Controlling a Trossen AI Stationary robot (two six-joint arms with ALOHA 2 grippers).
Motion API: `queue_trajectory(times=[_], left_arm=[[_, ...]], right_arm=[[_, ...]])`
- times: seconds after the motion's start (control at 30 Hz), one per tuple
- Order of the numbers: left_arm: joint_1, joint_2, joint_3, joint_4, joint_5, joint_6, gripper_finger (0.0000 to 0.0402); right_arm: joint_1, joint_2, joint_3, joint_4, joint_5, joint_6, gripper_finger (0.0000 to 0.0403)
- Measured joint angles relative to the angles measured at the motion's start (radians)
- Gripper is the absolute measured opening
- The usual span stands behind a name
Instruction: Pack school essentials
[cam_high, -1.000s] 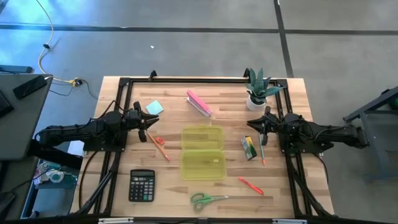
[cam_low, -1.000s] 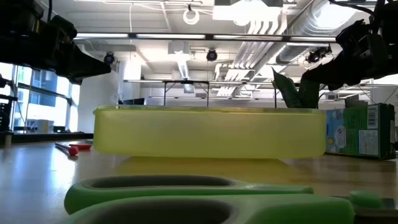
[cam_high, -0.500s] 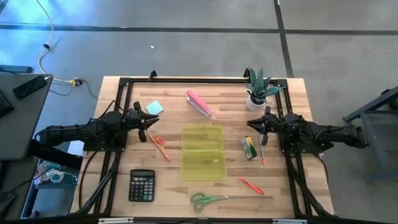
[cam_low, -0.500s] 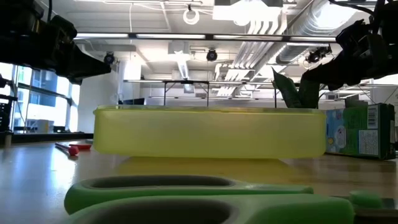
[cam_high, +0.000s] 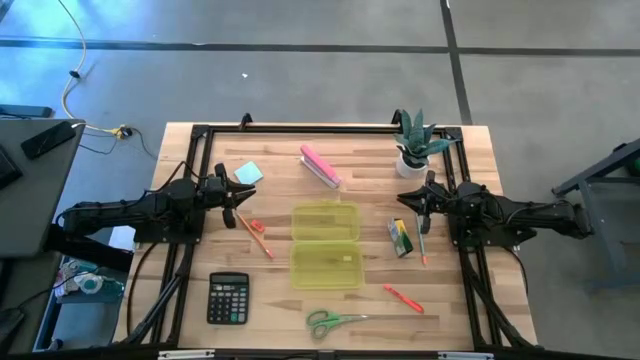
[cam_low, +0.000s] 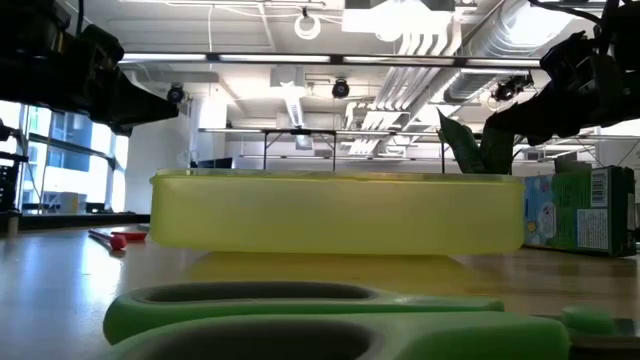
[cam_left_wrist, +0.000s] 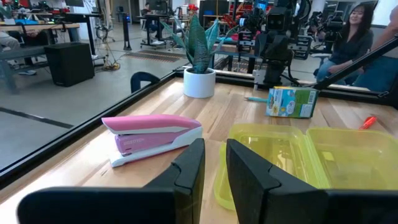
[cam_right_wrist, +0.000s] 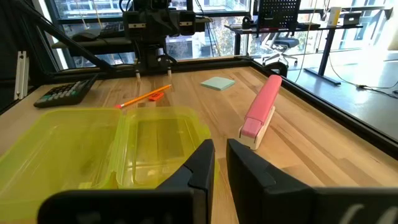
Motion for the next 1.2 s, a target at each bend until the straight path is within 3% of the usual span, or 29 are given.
queue_trajectory(times=[1.03,1.2], left_arm=[[0.000,0.000,0.000,0.000,0.000,0.000,0.0058],[0.000,-0.001,0.000,0.075,-0.004,0.018,0.0058]], right_arm=[[0.000,0.000,0.000,0.000,0.000,0.000,0.0034],[0.000,0.000,0.000,0.000,0.000,0.000,0.0034]])
